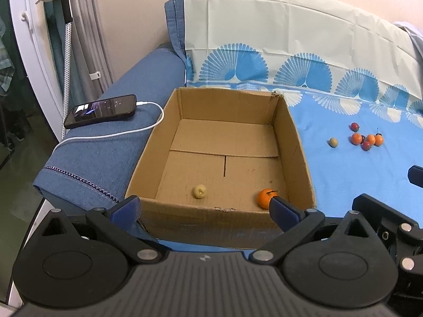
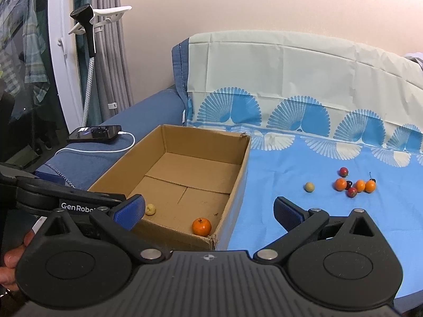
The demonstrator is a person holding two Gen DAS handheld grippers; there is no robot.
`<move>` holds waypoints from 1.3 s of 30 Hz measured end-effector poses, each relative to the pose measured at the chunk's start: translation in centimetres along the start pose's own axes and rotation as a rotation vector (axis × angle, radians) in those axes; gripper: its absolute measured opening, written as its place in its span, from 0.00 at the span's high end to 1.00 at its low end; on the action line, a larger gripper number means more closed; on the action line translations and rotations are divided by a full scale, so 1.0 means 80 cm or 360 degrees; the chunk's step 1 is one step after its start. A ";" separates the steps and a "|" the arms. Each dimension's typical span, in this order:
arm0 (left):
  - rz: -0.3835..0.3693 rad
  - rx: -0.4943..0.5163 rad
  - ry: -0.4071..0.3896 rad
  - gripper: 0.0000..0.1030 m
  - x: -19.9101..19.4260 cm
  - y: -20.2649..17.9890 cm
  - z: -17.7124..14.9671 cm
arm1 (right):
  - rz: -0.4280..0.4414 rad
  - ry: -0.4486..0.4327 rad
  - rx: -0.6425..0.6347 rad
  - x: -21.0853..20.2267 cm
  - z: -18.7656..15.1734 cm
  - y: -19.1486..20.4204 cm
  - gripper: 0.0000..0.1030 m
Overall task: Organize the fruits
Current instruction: 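Lift both tools out of the box and move toward the fruits, then grasp a tangerine with the left tool while the right tool grasps another tangerine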
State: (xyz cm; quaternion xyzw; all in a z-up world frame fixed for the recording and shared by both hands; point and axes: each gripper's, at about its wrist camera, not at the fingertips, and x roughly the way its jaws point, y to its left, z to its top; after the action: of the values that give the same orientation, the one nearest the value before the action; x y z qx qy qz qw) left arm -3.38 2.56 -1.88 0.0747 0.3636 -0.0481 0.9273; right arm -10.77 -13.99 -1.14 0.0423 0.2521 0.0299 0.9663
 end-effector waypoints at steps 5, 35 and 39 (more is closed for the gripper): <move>0.0000 0.0007 0.0011 0.00 0.001 -0.002 0.001 | -0.0003 0.0002 0.0016 0.001 0.001 -0.004 0.01; -0.0418 0.0317 0.0239 0.00 0.202 -0.289 0.139 | -0.0785 -0.0051 0.0414 0.104 -0.030 -0.356 0.01; -0.0545 0.0397 0.0279 0.00 0.267 -0.367 0.170 | -0.0839 -0.0006 0.0416 0.158 -0.034 -0.429 0.01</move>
State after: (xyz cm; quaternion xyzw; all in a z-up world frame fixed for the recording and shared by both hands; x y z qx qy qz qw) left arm 17.10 -29.42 -9.60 0.1299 0.4413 -0.2427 0.8541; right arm 0.19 -46.90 -12.95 0.0996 0.2542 -0.2549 0.9276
